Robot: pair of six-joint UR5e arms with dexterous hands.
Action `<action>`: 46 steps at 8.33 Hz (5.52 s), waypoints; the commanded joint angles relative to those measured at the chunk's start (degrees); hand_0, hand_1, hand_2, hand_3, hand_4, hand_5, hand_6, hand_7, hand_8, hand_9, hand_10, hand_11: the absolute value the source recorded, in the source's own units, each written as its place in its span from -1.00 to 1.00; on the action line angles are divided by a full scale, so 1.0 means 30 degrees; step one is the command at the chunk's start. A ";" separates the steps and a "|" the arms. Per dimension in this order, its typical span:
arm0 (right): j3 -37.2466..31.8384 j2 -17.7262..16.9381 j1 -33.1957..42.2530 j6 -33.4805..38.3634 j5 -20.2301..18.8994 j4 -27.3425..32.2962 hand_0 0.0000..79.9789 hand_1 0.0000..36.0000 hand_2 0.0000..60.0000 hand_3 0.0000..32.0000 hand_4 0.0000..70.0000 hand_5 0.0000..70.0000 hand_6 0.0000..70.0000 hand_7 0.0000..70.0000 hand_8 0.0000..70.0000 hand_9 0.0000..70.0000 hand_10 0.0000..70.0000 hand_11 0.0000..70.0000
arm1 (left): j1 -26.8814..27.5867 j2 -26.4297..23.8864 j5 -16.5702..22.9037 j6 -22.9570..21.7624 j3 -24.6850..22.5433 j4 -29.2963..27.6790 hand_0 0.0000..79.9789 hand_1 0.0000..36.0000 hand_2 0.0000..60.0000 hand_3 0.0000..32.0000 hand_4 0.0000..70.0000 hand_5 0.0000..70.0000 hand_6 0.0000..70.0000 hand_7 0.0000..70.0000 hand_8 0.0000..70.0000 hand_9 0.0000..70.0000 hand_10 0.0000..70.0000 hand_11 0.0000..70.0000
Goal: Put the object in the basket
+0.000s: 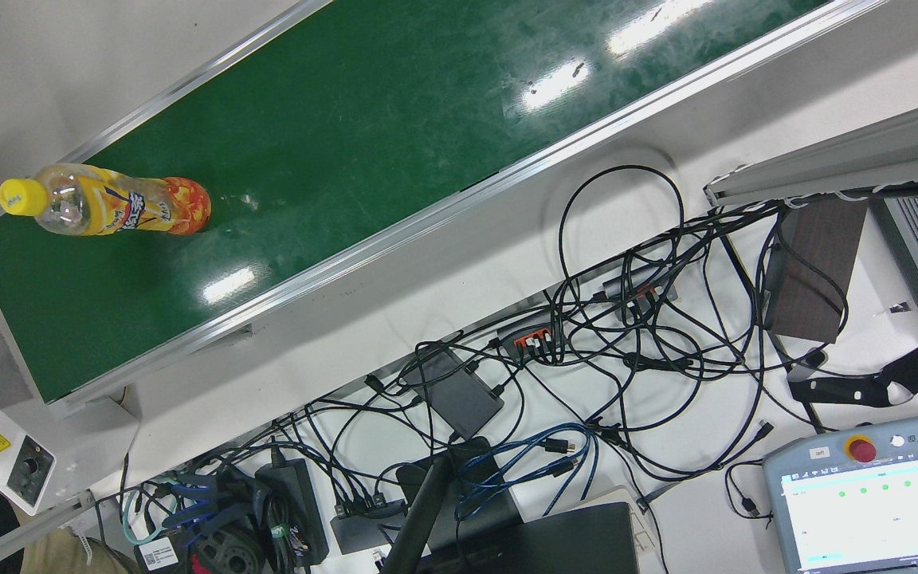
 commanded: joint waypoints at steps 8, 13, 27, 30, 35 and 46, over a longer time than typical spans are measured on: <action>0.0000 0.0000 -0.0008 0.0000 0.0000 0.0000 -1.00 -1.00 -1.00 -1.00 -1.00 -1.00 -1.00 -1.00 -1.00 -1.00 -1.00 -1.00 | 0.0000 0.0028 0.0000 0.0000 -0.0360 0.0059 0.29 -0.70 -1.00 -1.00 -0.55 -0.81 -1.00 -1.00 -0.87 -0.75 -0.82 -0.71; 0.0000 0.0000 -0.0008 0.0000 0.0000 0.0000 -1.00 -1.00 -1.00 -1.00 -1.00 -1.00 -1.00 -1.00 -1.00 -1.00 -1.00 -1.00 | 0.0000 -0.0001 0.0000 0.0000 -0.0389 0.0059 0.29 -0.70 -1.00 -1.00 -0.54 -0.81 -1.00 -1.00 -0.88 -0.76 -0.82 -0.71; -0.0088 0.0000 -0.0008 0.0000 0.0029 0.0000 -1.00 -1.00 -1.00 -1.00 -1.00 -1.00 -1.00 -1.00 -1.00 -1.00 -1.00 -1.00 | 0.0234 -0.0059 0.0117 0.0000 -0.1181 0.1172 0.31 -0.67 -1.00 -1.00 -0.51 -0.76 -1.00 -1.00 -0.86 -0.74 -0.82 -0.70; -0.0088 0.0000 -0.0008 0.0000 0.0029 0.0000 -1.00 -1.00 -1.00 -1.00 -1.00 -1.00 -1.00 -1.00 -1.00 -1.00 -1.00 -1.00 | 0.0408 -0.0234 0.0117 0.0029 -0.1151 0.1435 0.31 -0.69 -1.00 -1.00 -0.50 -0.76 -1.00 -1.00 -0.85 -0.73 -0.81 -0.69; -0.0088 0.0000 -0.0008 0.0000 0.0029 0.0000 -1.00 -1.00 -1.00 -1.00 -1.00 -1.00 -1.00 -1.00 -1.00 -1.00 -1.00 -1.00 | 0.0497 -0.0352 0.0117 0.0029 -0.1151 0.1495 0.30 -0.69 -1.00 -1.00 -0.51 -0.76 -1.00 -1.00 -0.85 -0.72 -0.81 -0.69; -0.0088 0.0000 -0.0008 0.0000 0.0029 0.0000 -1.00 -1.00 -1.00 -1.00 -1.00 -1.00 -1.00 -1.00 -1.00 -1.00 -1.00 -1.00 | 0.1933 -0.1699 0.0146 0.0234 -0.0741 0.2577 0.30 -0.69 -1.00 -1.00 -0.52 -0.76 -1.00 -1.00 -0.87 -0.75 -0.81 -0.70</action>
